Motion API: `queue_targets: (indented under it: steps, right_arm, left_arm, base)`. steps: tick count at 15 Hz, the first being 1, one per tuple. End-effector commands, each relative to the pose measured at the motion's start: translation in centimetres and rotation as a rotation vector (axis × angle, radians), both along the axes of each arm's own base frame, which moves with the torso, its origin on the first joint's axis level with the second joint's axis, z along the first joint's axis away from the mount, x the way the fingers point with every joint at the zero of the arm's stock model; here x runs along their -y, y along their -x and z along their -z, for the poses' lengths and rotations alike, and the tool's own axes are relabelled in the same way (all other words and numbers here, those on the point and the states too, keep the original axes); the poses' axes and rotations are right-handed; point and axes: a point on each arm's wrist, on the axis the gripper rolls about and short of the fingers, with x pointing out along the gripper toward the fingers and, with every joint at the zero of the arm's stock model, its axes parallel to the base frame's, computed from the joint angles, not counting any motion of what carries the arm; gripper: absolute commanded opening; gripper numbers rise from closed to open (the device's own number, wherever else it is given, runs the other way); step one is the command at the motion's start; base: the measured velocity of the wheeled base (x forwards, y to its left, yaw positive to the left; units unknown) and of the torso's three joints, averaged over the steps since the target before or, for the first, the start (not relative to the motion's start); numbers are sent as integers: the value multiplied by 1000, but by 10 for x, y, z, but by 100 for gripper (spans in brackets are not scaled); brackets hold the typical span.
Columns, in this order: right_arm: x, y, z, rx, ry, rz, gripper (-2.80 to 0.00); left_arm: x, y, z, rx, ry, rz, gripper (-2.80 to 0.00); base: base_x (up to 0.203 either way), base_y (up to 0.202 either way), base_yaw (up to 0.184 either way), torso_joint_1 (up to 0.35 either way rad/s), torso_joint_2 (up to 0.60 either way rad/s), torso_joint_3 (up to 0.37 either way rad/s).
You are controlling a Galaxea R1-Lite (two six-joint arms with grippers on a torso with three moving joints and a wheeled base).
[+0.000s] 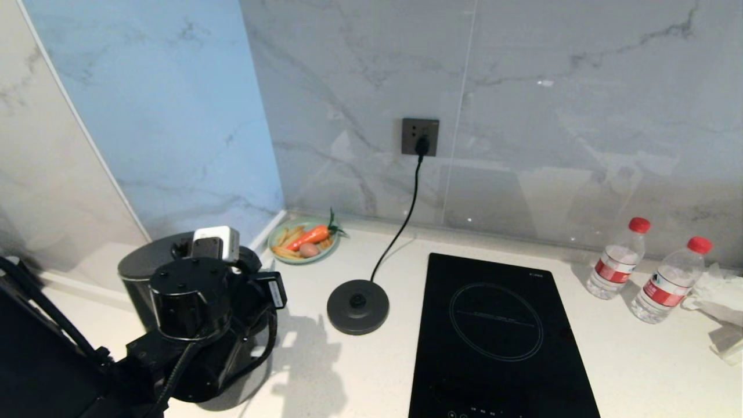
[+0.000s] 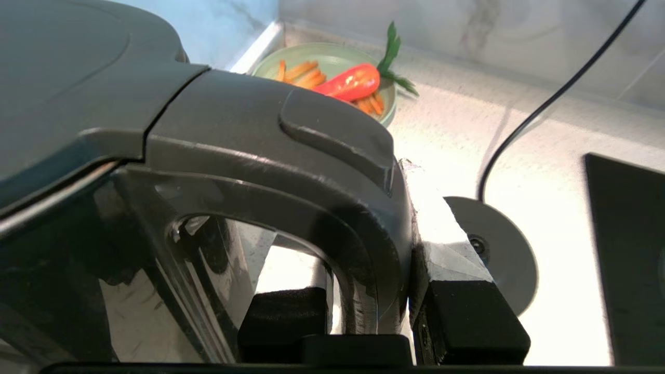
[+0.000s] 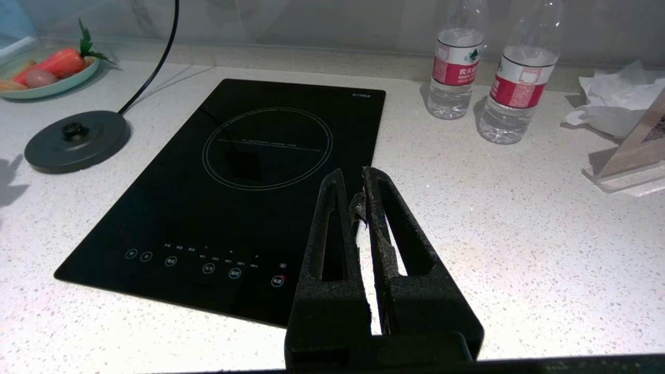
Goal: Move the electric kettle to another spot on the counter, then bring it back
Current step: Place it by the sink
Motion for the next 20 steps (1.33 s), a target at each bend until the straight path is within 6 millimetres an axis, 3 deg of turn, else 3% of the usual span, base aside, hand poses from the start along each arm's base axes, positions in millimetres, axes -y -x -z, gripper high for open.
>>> queue_targets:
  steps: [1, 7, 11, 20]
  right_arm:
    - [0, 0, 0, 0, 1, -1, -280]
    - [0, 0, 0, 0, -1, -1, -280]
    - [0, 0, 0, 0, -1, 0, -280]
    - [0, 0, 0, 0, 1, 0, -280]
  left_arm:
    - [-8, 11, -13, 40, 28, -10, -280]
    - [-34, 39, -11, 16, 77, -46, -280]
    - [-62, 44, -3, -18, 102, -124, -280]
    - [-72, 48, -6, -2, 119, -143, -280]
  base:
    - [0, 0, 0, 0, 0, 0]
    - [0, 0, 0, 0, 0, 0]
    - [0, 0, 0, 0, 0, 0]
    - [2, -4, 21, 1, 0, 0]
